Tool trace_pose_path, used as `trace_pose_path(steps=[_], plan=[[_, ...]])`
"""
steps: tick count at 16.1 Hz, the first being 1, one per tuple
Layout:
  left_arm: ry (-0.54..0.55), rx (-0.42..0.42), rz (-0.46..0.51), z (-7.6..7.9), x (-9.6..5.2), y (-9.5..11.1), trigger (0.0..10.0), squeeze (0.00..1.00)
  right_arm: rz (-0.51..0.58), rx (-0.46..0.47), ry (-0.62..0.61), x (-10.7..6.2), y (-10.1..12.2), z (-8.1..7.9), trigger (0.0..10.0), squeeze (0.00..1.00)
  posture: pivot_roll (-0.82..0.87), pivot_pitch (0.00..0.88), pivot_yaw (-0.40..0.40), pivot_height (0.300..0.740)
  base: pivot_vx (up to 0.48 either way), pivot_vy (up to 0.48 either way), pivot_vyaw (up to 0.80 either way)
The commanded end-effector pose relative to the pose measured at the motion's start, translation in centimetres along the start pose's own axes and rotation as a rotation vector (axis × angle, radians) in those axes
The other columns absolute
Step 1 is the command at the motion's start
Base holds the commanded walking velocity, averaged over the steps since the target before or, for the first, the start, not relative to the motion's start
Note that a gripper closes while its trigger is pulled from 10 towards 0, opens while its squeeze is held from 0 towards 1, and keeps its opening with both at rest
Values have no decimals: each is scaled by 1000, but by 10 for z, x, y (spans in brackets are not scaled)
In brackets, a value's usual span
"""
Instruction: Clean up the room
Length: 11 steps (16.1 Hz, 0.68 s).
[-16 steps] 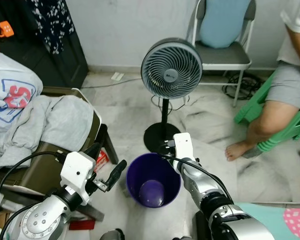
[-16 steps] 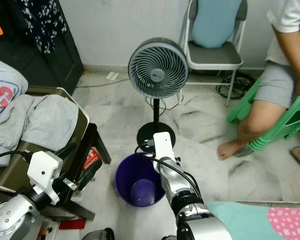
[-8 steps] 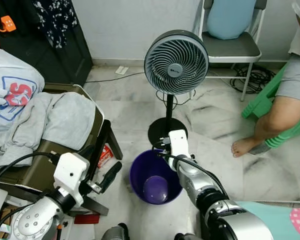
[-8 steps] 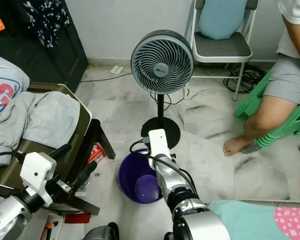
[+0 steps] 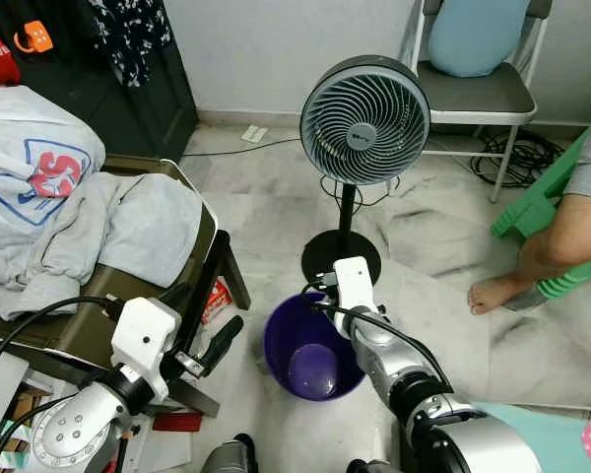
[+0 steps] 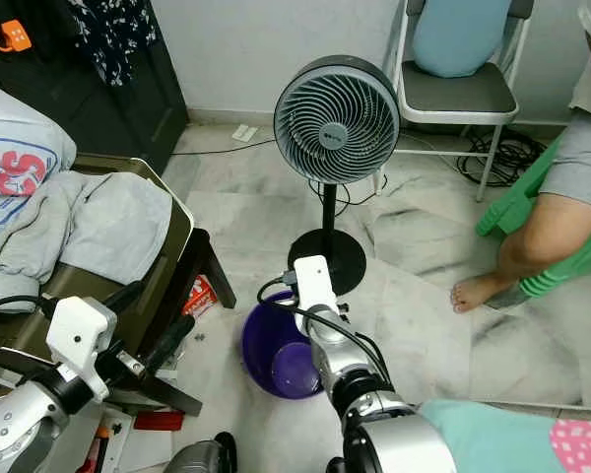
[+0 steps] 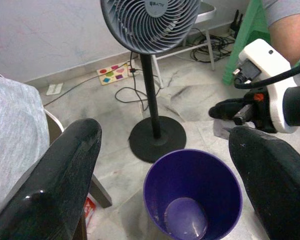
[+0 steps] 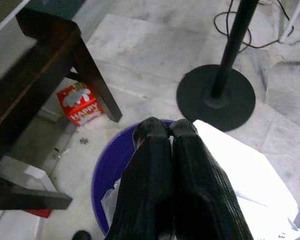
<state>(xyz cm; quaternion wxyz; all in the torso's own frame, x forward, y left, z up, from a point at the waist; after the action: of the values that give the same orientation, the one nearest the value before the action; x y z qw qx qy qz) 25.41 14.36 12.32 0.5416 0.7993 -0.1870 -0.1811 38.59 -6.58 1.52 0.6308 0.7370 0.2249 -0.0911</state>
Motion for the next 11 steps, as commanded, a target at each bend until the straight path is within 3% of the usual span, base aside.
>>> trace_pose_path(steps=[1, 5, 11], plan=[[13, 6, -14, -1, -6, 0, 10000, 0, -15, -6, 23, 1, -2, -9, 10000, 0, 263, 209, 66, 740, 0, 0, 0], [9, 11, -9, 3, -19, 14, 10000, 0, -26, -33, 48, 2, -4, -22, 10000, 0, 283, 242, 81, 740, 0, 0, 0], [-1, 16, 19, 6, -28, 50, 10000, 0, 32, -84, 50, 7, 23, -34, 10000, 0, 316, 297, 108, 740, 0, 0, 0]])
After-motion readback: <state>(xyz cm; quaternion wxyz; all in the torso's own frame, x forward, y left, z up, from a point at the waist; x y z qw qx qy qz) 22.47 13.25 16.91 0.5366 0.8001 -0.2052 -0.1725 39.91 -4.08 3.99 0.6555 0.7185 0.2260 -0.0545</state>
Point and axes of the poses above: a point about 5 cm out from each wrist's last joint towards the gripper, its own x axis pointing out of the wrist towards the gripper, its own y axis along the axis of the wrist's last joint, z = x × y, the point moved 6 cm from there along x, pointing out of the wrist towards the gripper, and after that the axes turned 13 degrees about x, right-handed, at the moved point
